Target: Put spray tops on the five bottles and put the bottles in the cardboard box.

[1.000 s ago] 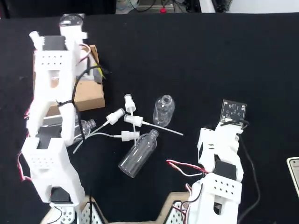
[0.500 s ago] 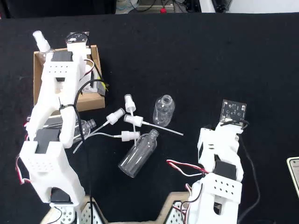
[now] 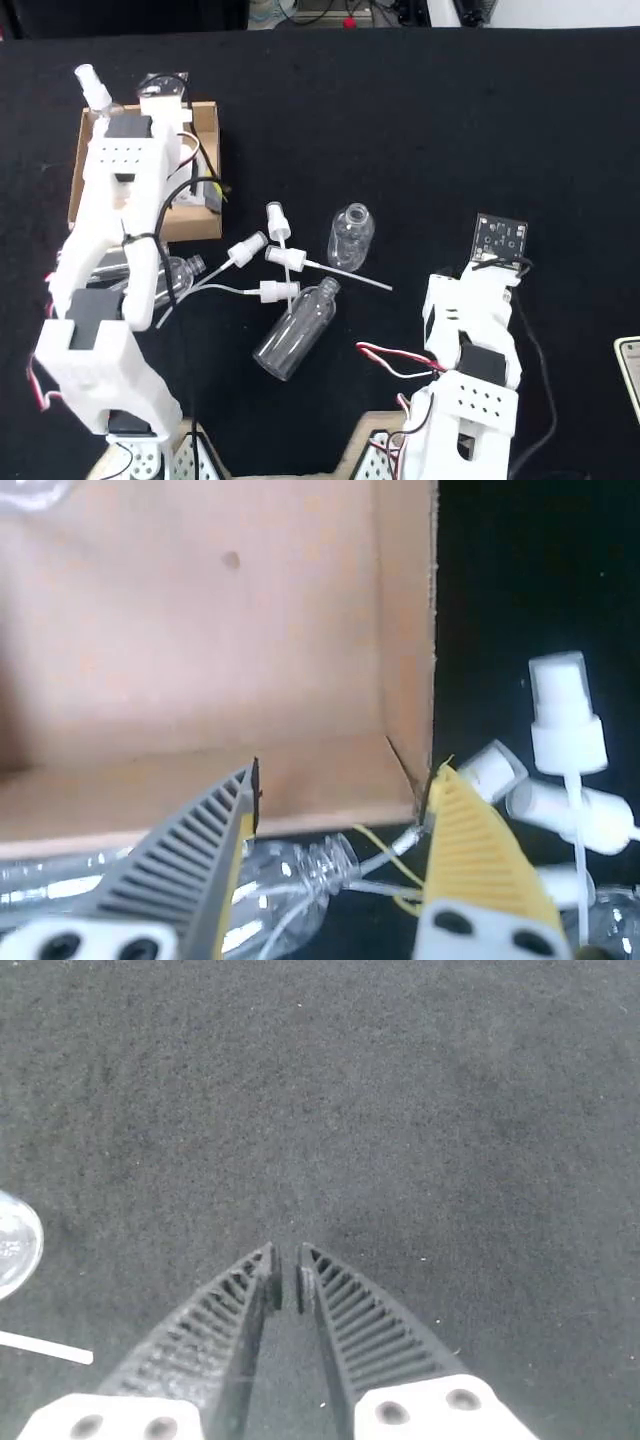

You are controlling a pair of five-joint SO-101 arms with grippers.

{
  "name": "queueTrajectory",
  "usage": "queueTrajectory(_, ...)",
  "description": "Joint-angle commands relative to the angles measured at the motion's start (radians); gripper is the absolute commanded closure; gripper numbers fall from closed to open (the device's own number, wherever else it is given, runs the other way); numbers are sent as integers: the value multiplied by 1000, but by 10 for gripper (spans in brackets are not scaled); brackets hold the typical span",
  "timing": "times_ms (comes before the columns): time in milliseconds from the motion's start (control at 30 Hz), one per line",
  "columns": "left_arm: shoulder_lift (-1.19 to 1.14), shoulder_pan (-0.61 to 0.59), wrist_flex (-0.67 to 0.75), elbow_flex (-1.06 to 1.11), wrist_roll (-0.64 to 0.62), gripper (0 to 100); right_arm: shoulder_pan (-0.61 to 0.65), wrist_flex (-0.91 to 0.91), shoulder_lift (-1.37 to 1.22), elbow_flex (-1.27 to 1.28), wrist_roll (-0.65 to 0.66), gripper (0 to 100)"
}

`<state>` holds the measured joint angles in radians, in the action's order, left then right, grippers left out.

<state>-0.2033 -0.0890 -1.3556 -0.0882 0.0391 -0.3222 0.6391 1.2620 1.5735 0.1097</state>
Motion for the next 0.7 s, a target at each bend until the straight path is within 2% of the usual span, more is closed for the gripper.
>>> queueTrajectory(0, 117, -2, -6, 27, -2, 734, -14, -29, 24, -4, 9, 956)
queueTrajectory(200, 158, -22, 21, 5, -2, 734, -11, -29, 24, -4, 9, 956)
queueTrajectory(467, 155, -150, 34, -68, 0, 734, -12, -29, 24, -4, 9, 956)
queueTrajectory(600, 114, -193, 104, -31, 63, 734, -8, -29, 24, -4, 9, 956)
queueTrajectory(667, 87, -208, 157, -12, 71, 773, -8, -29, 24, -4, 9, 956)
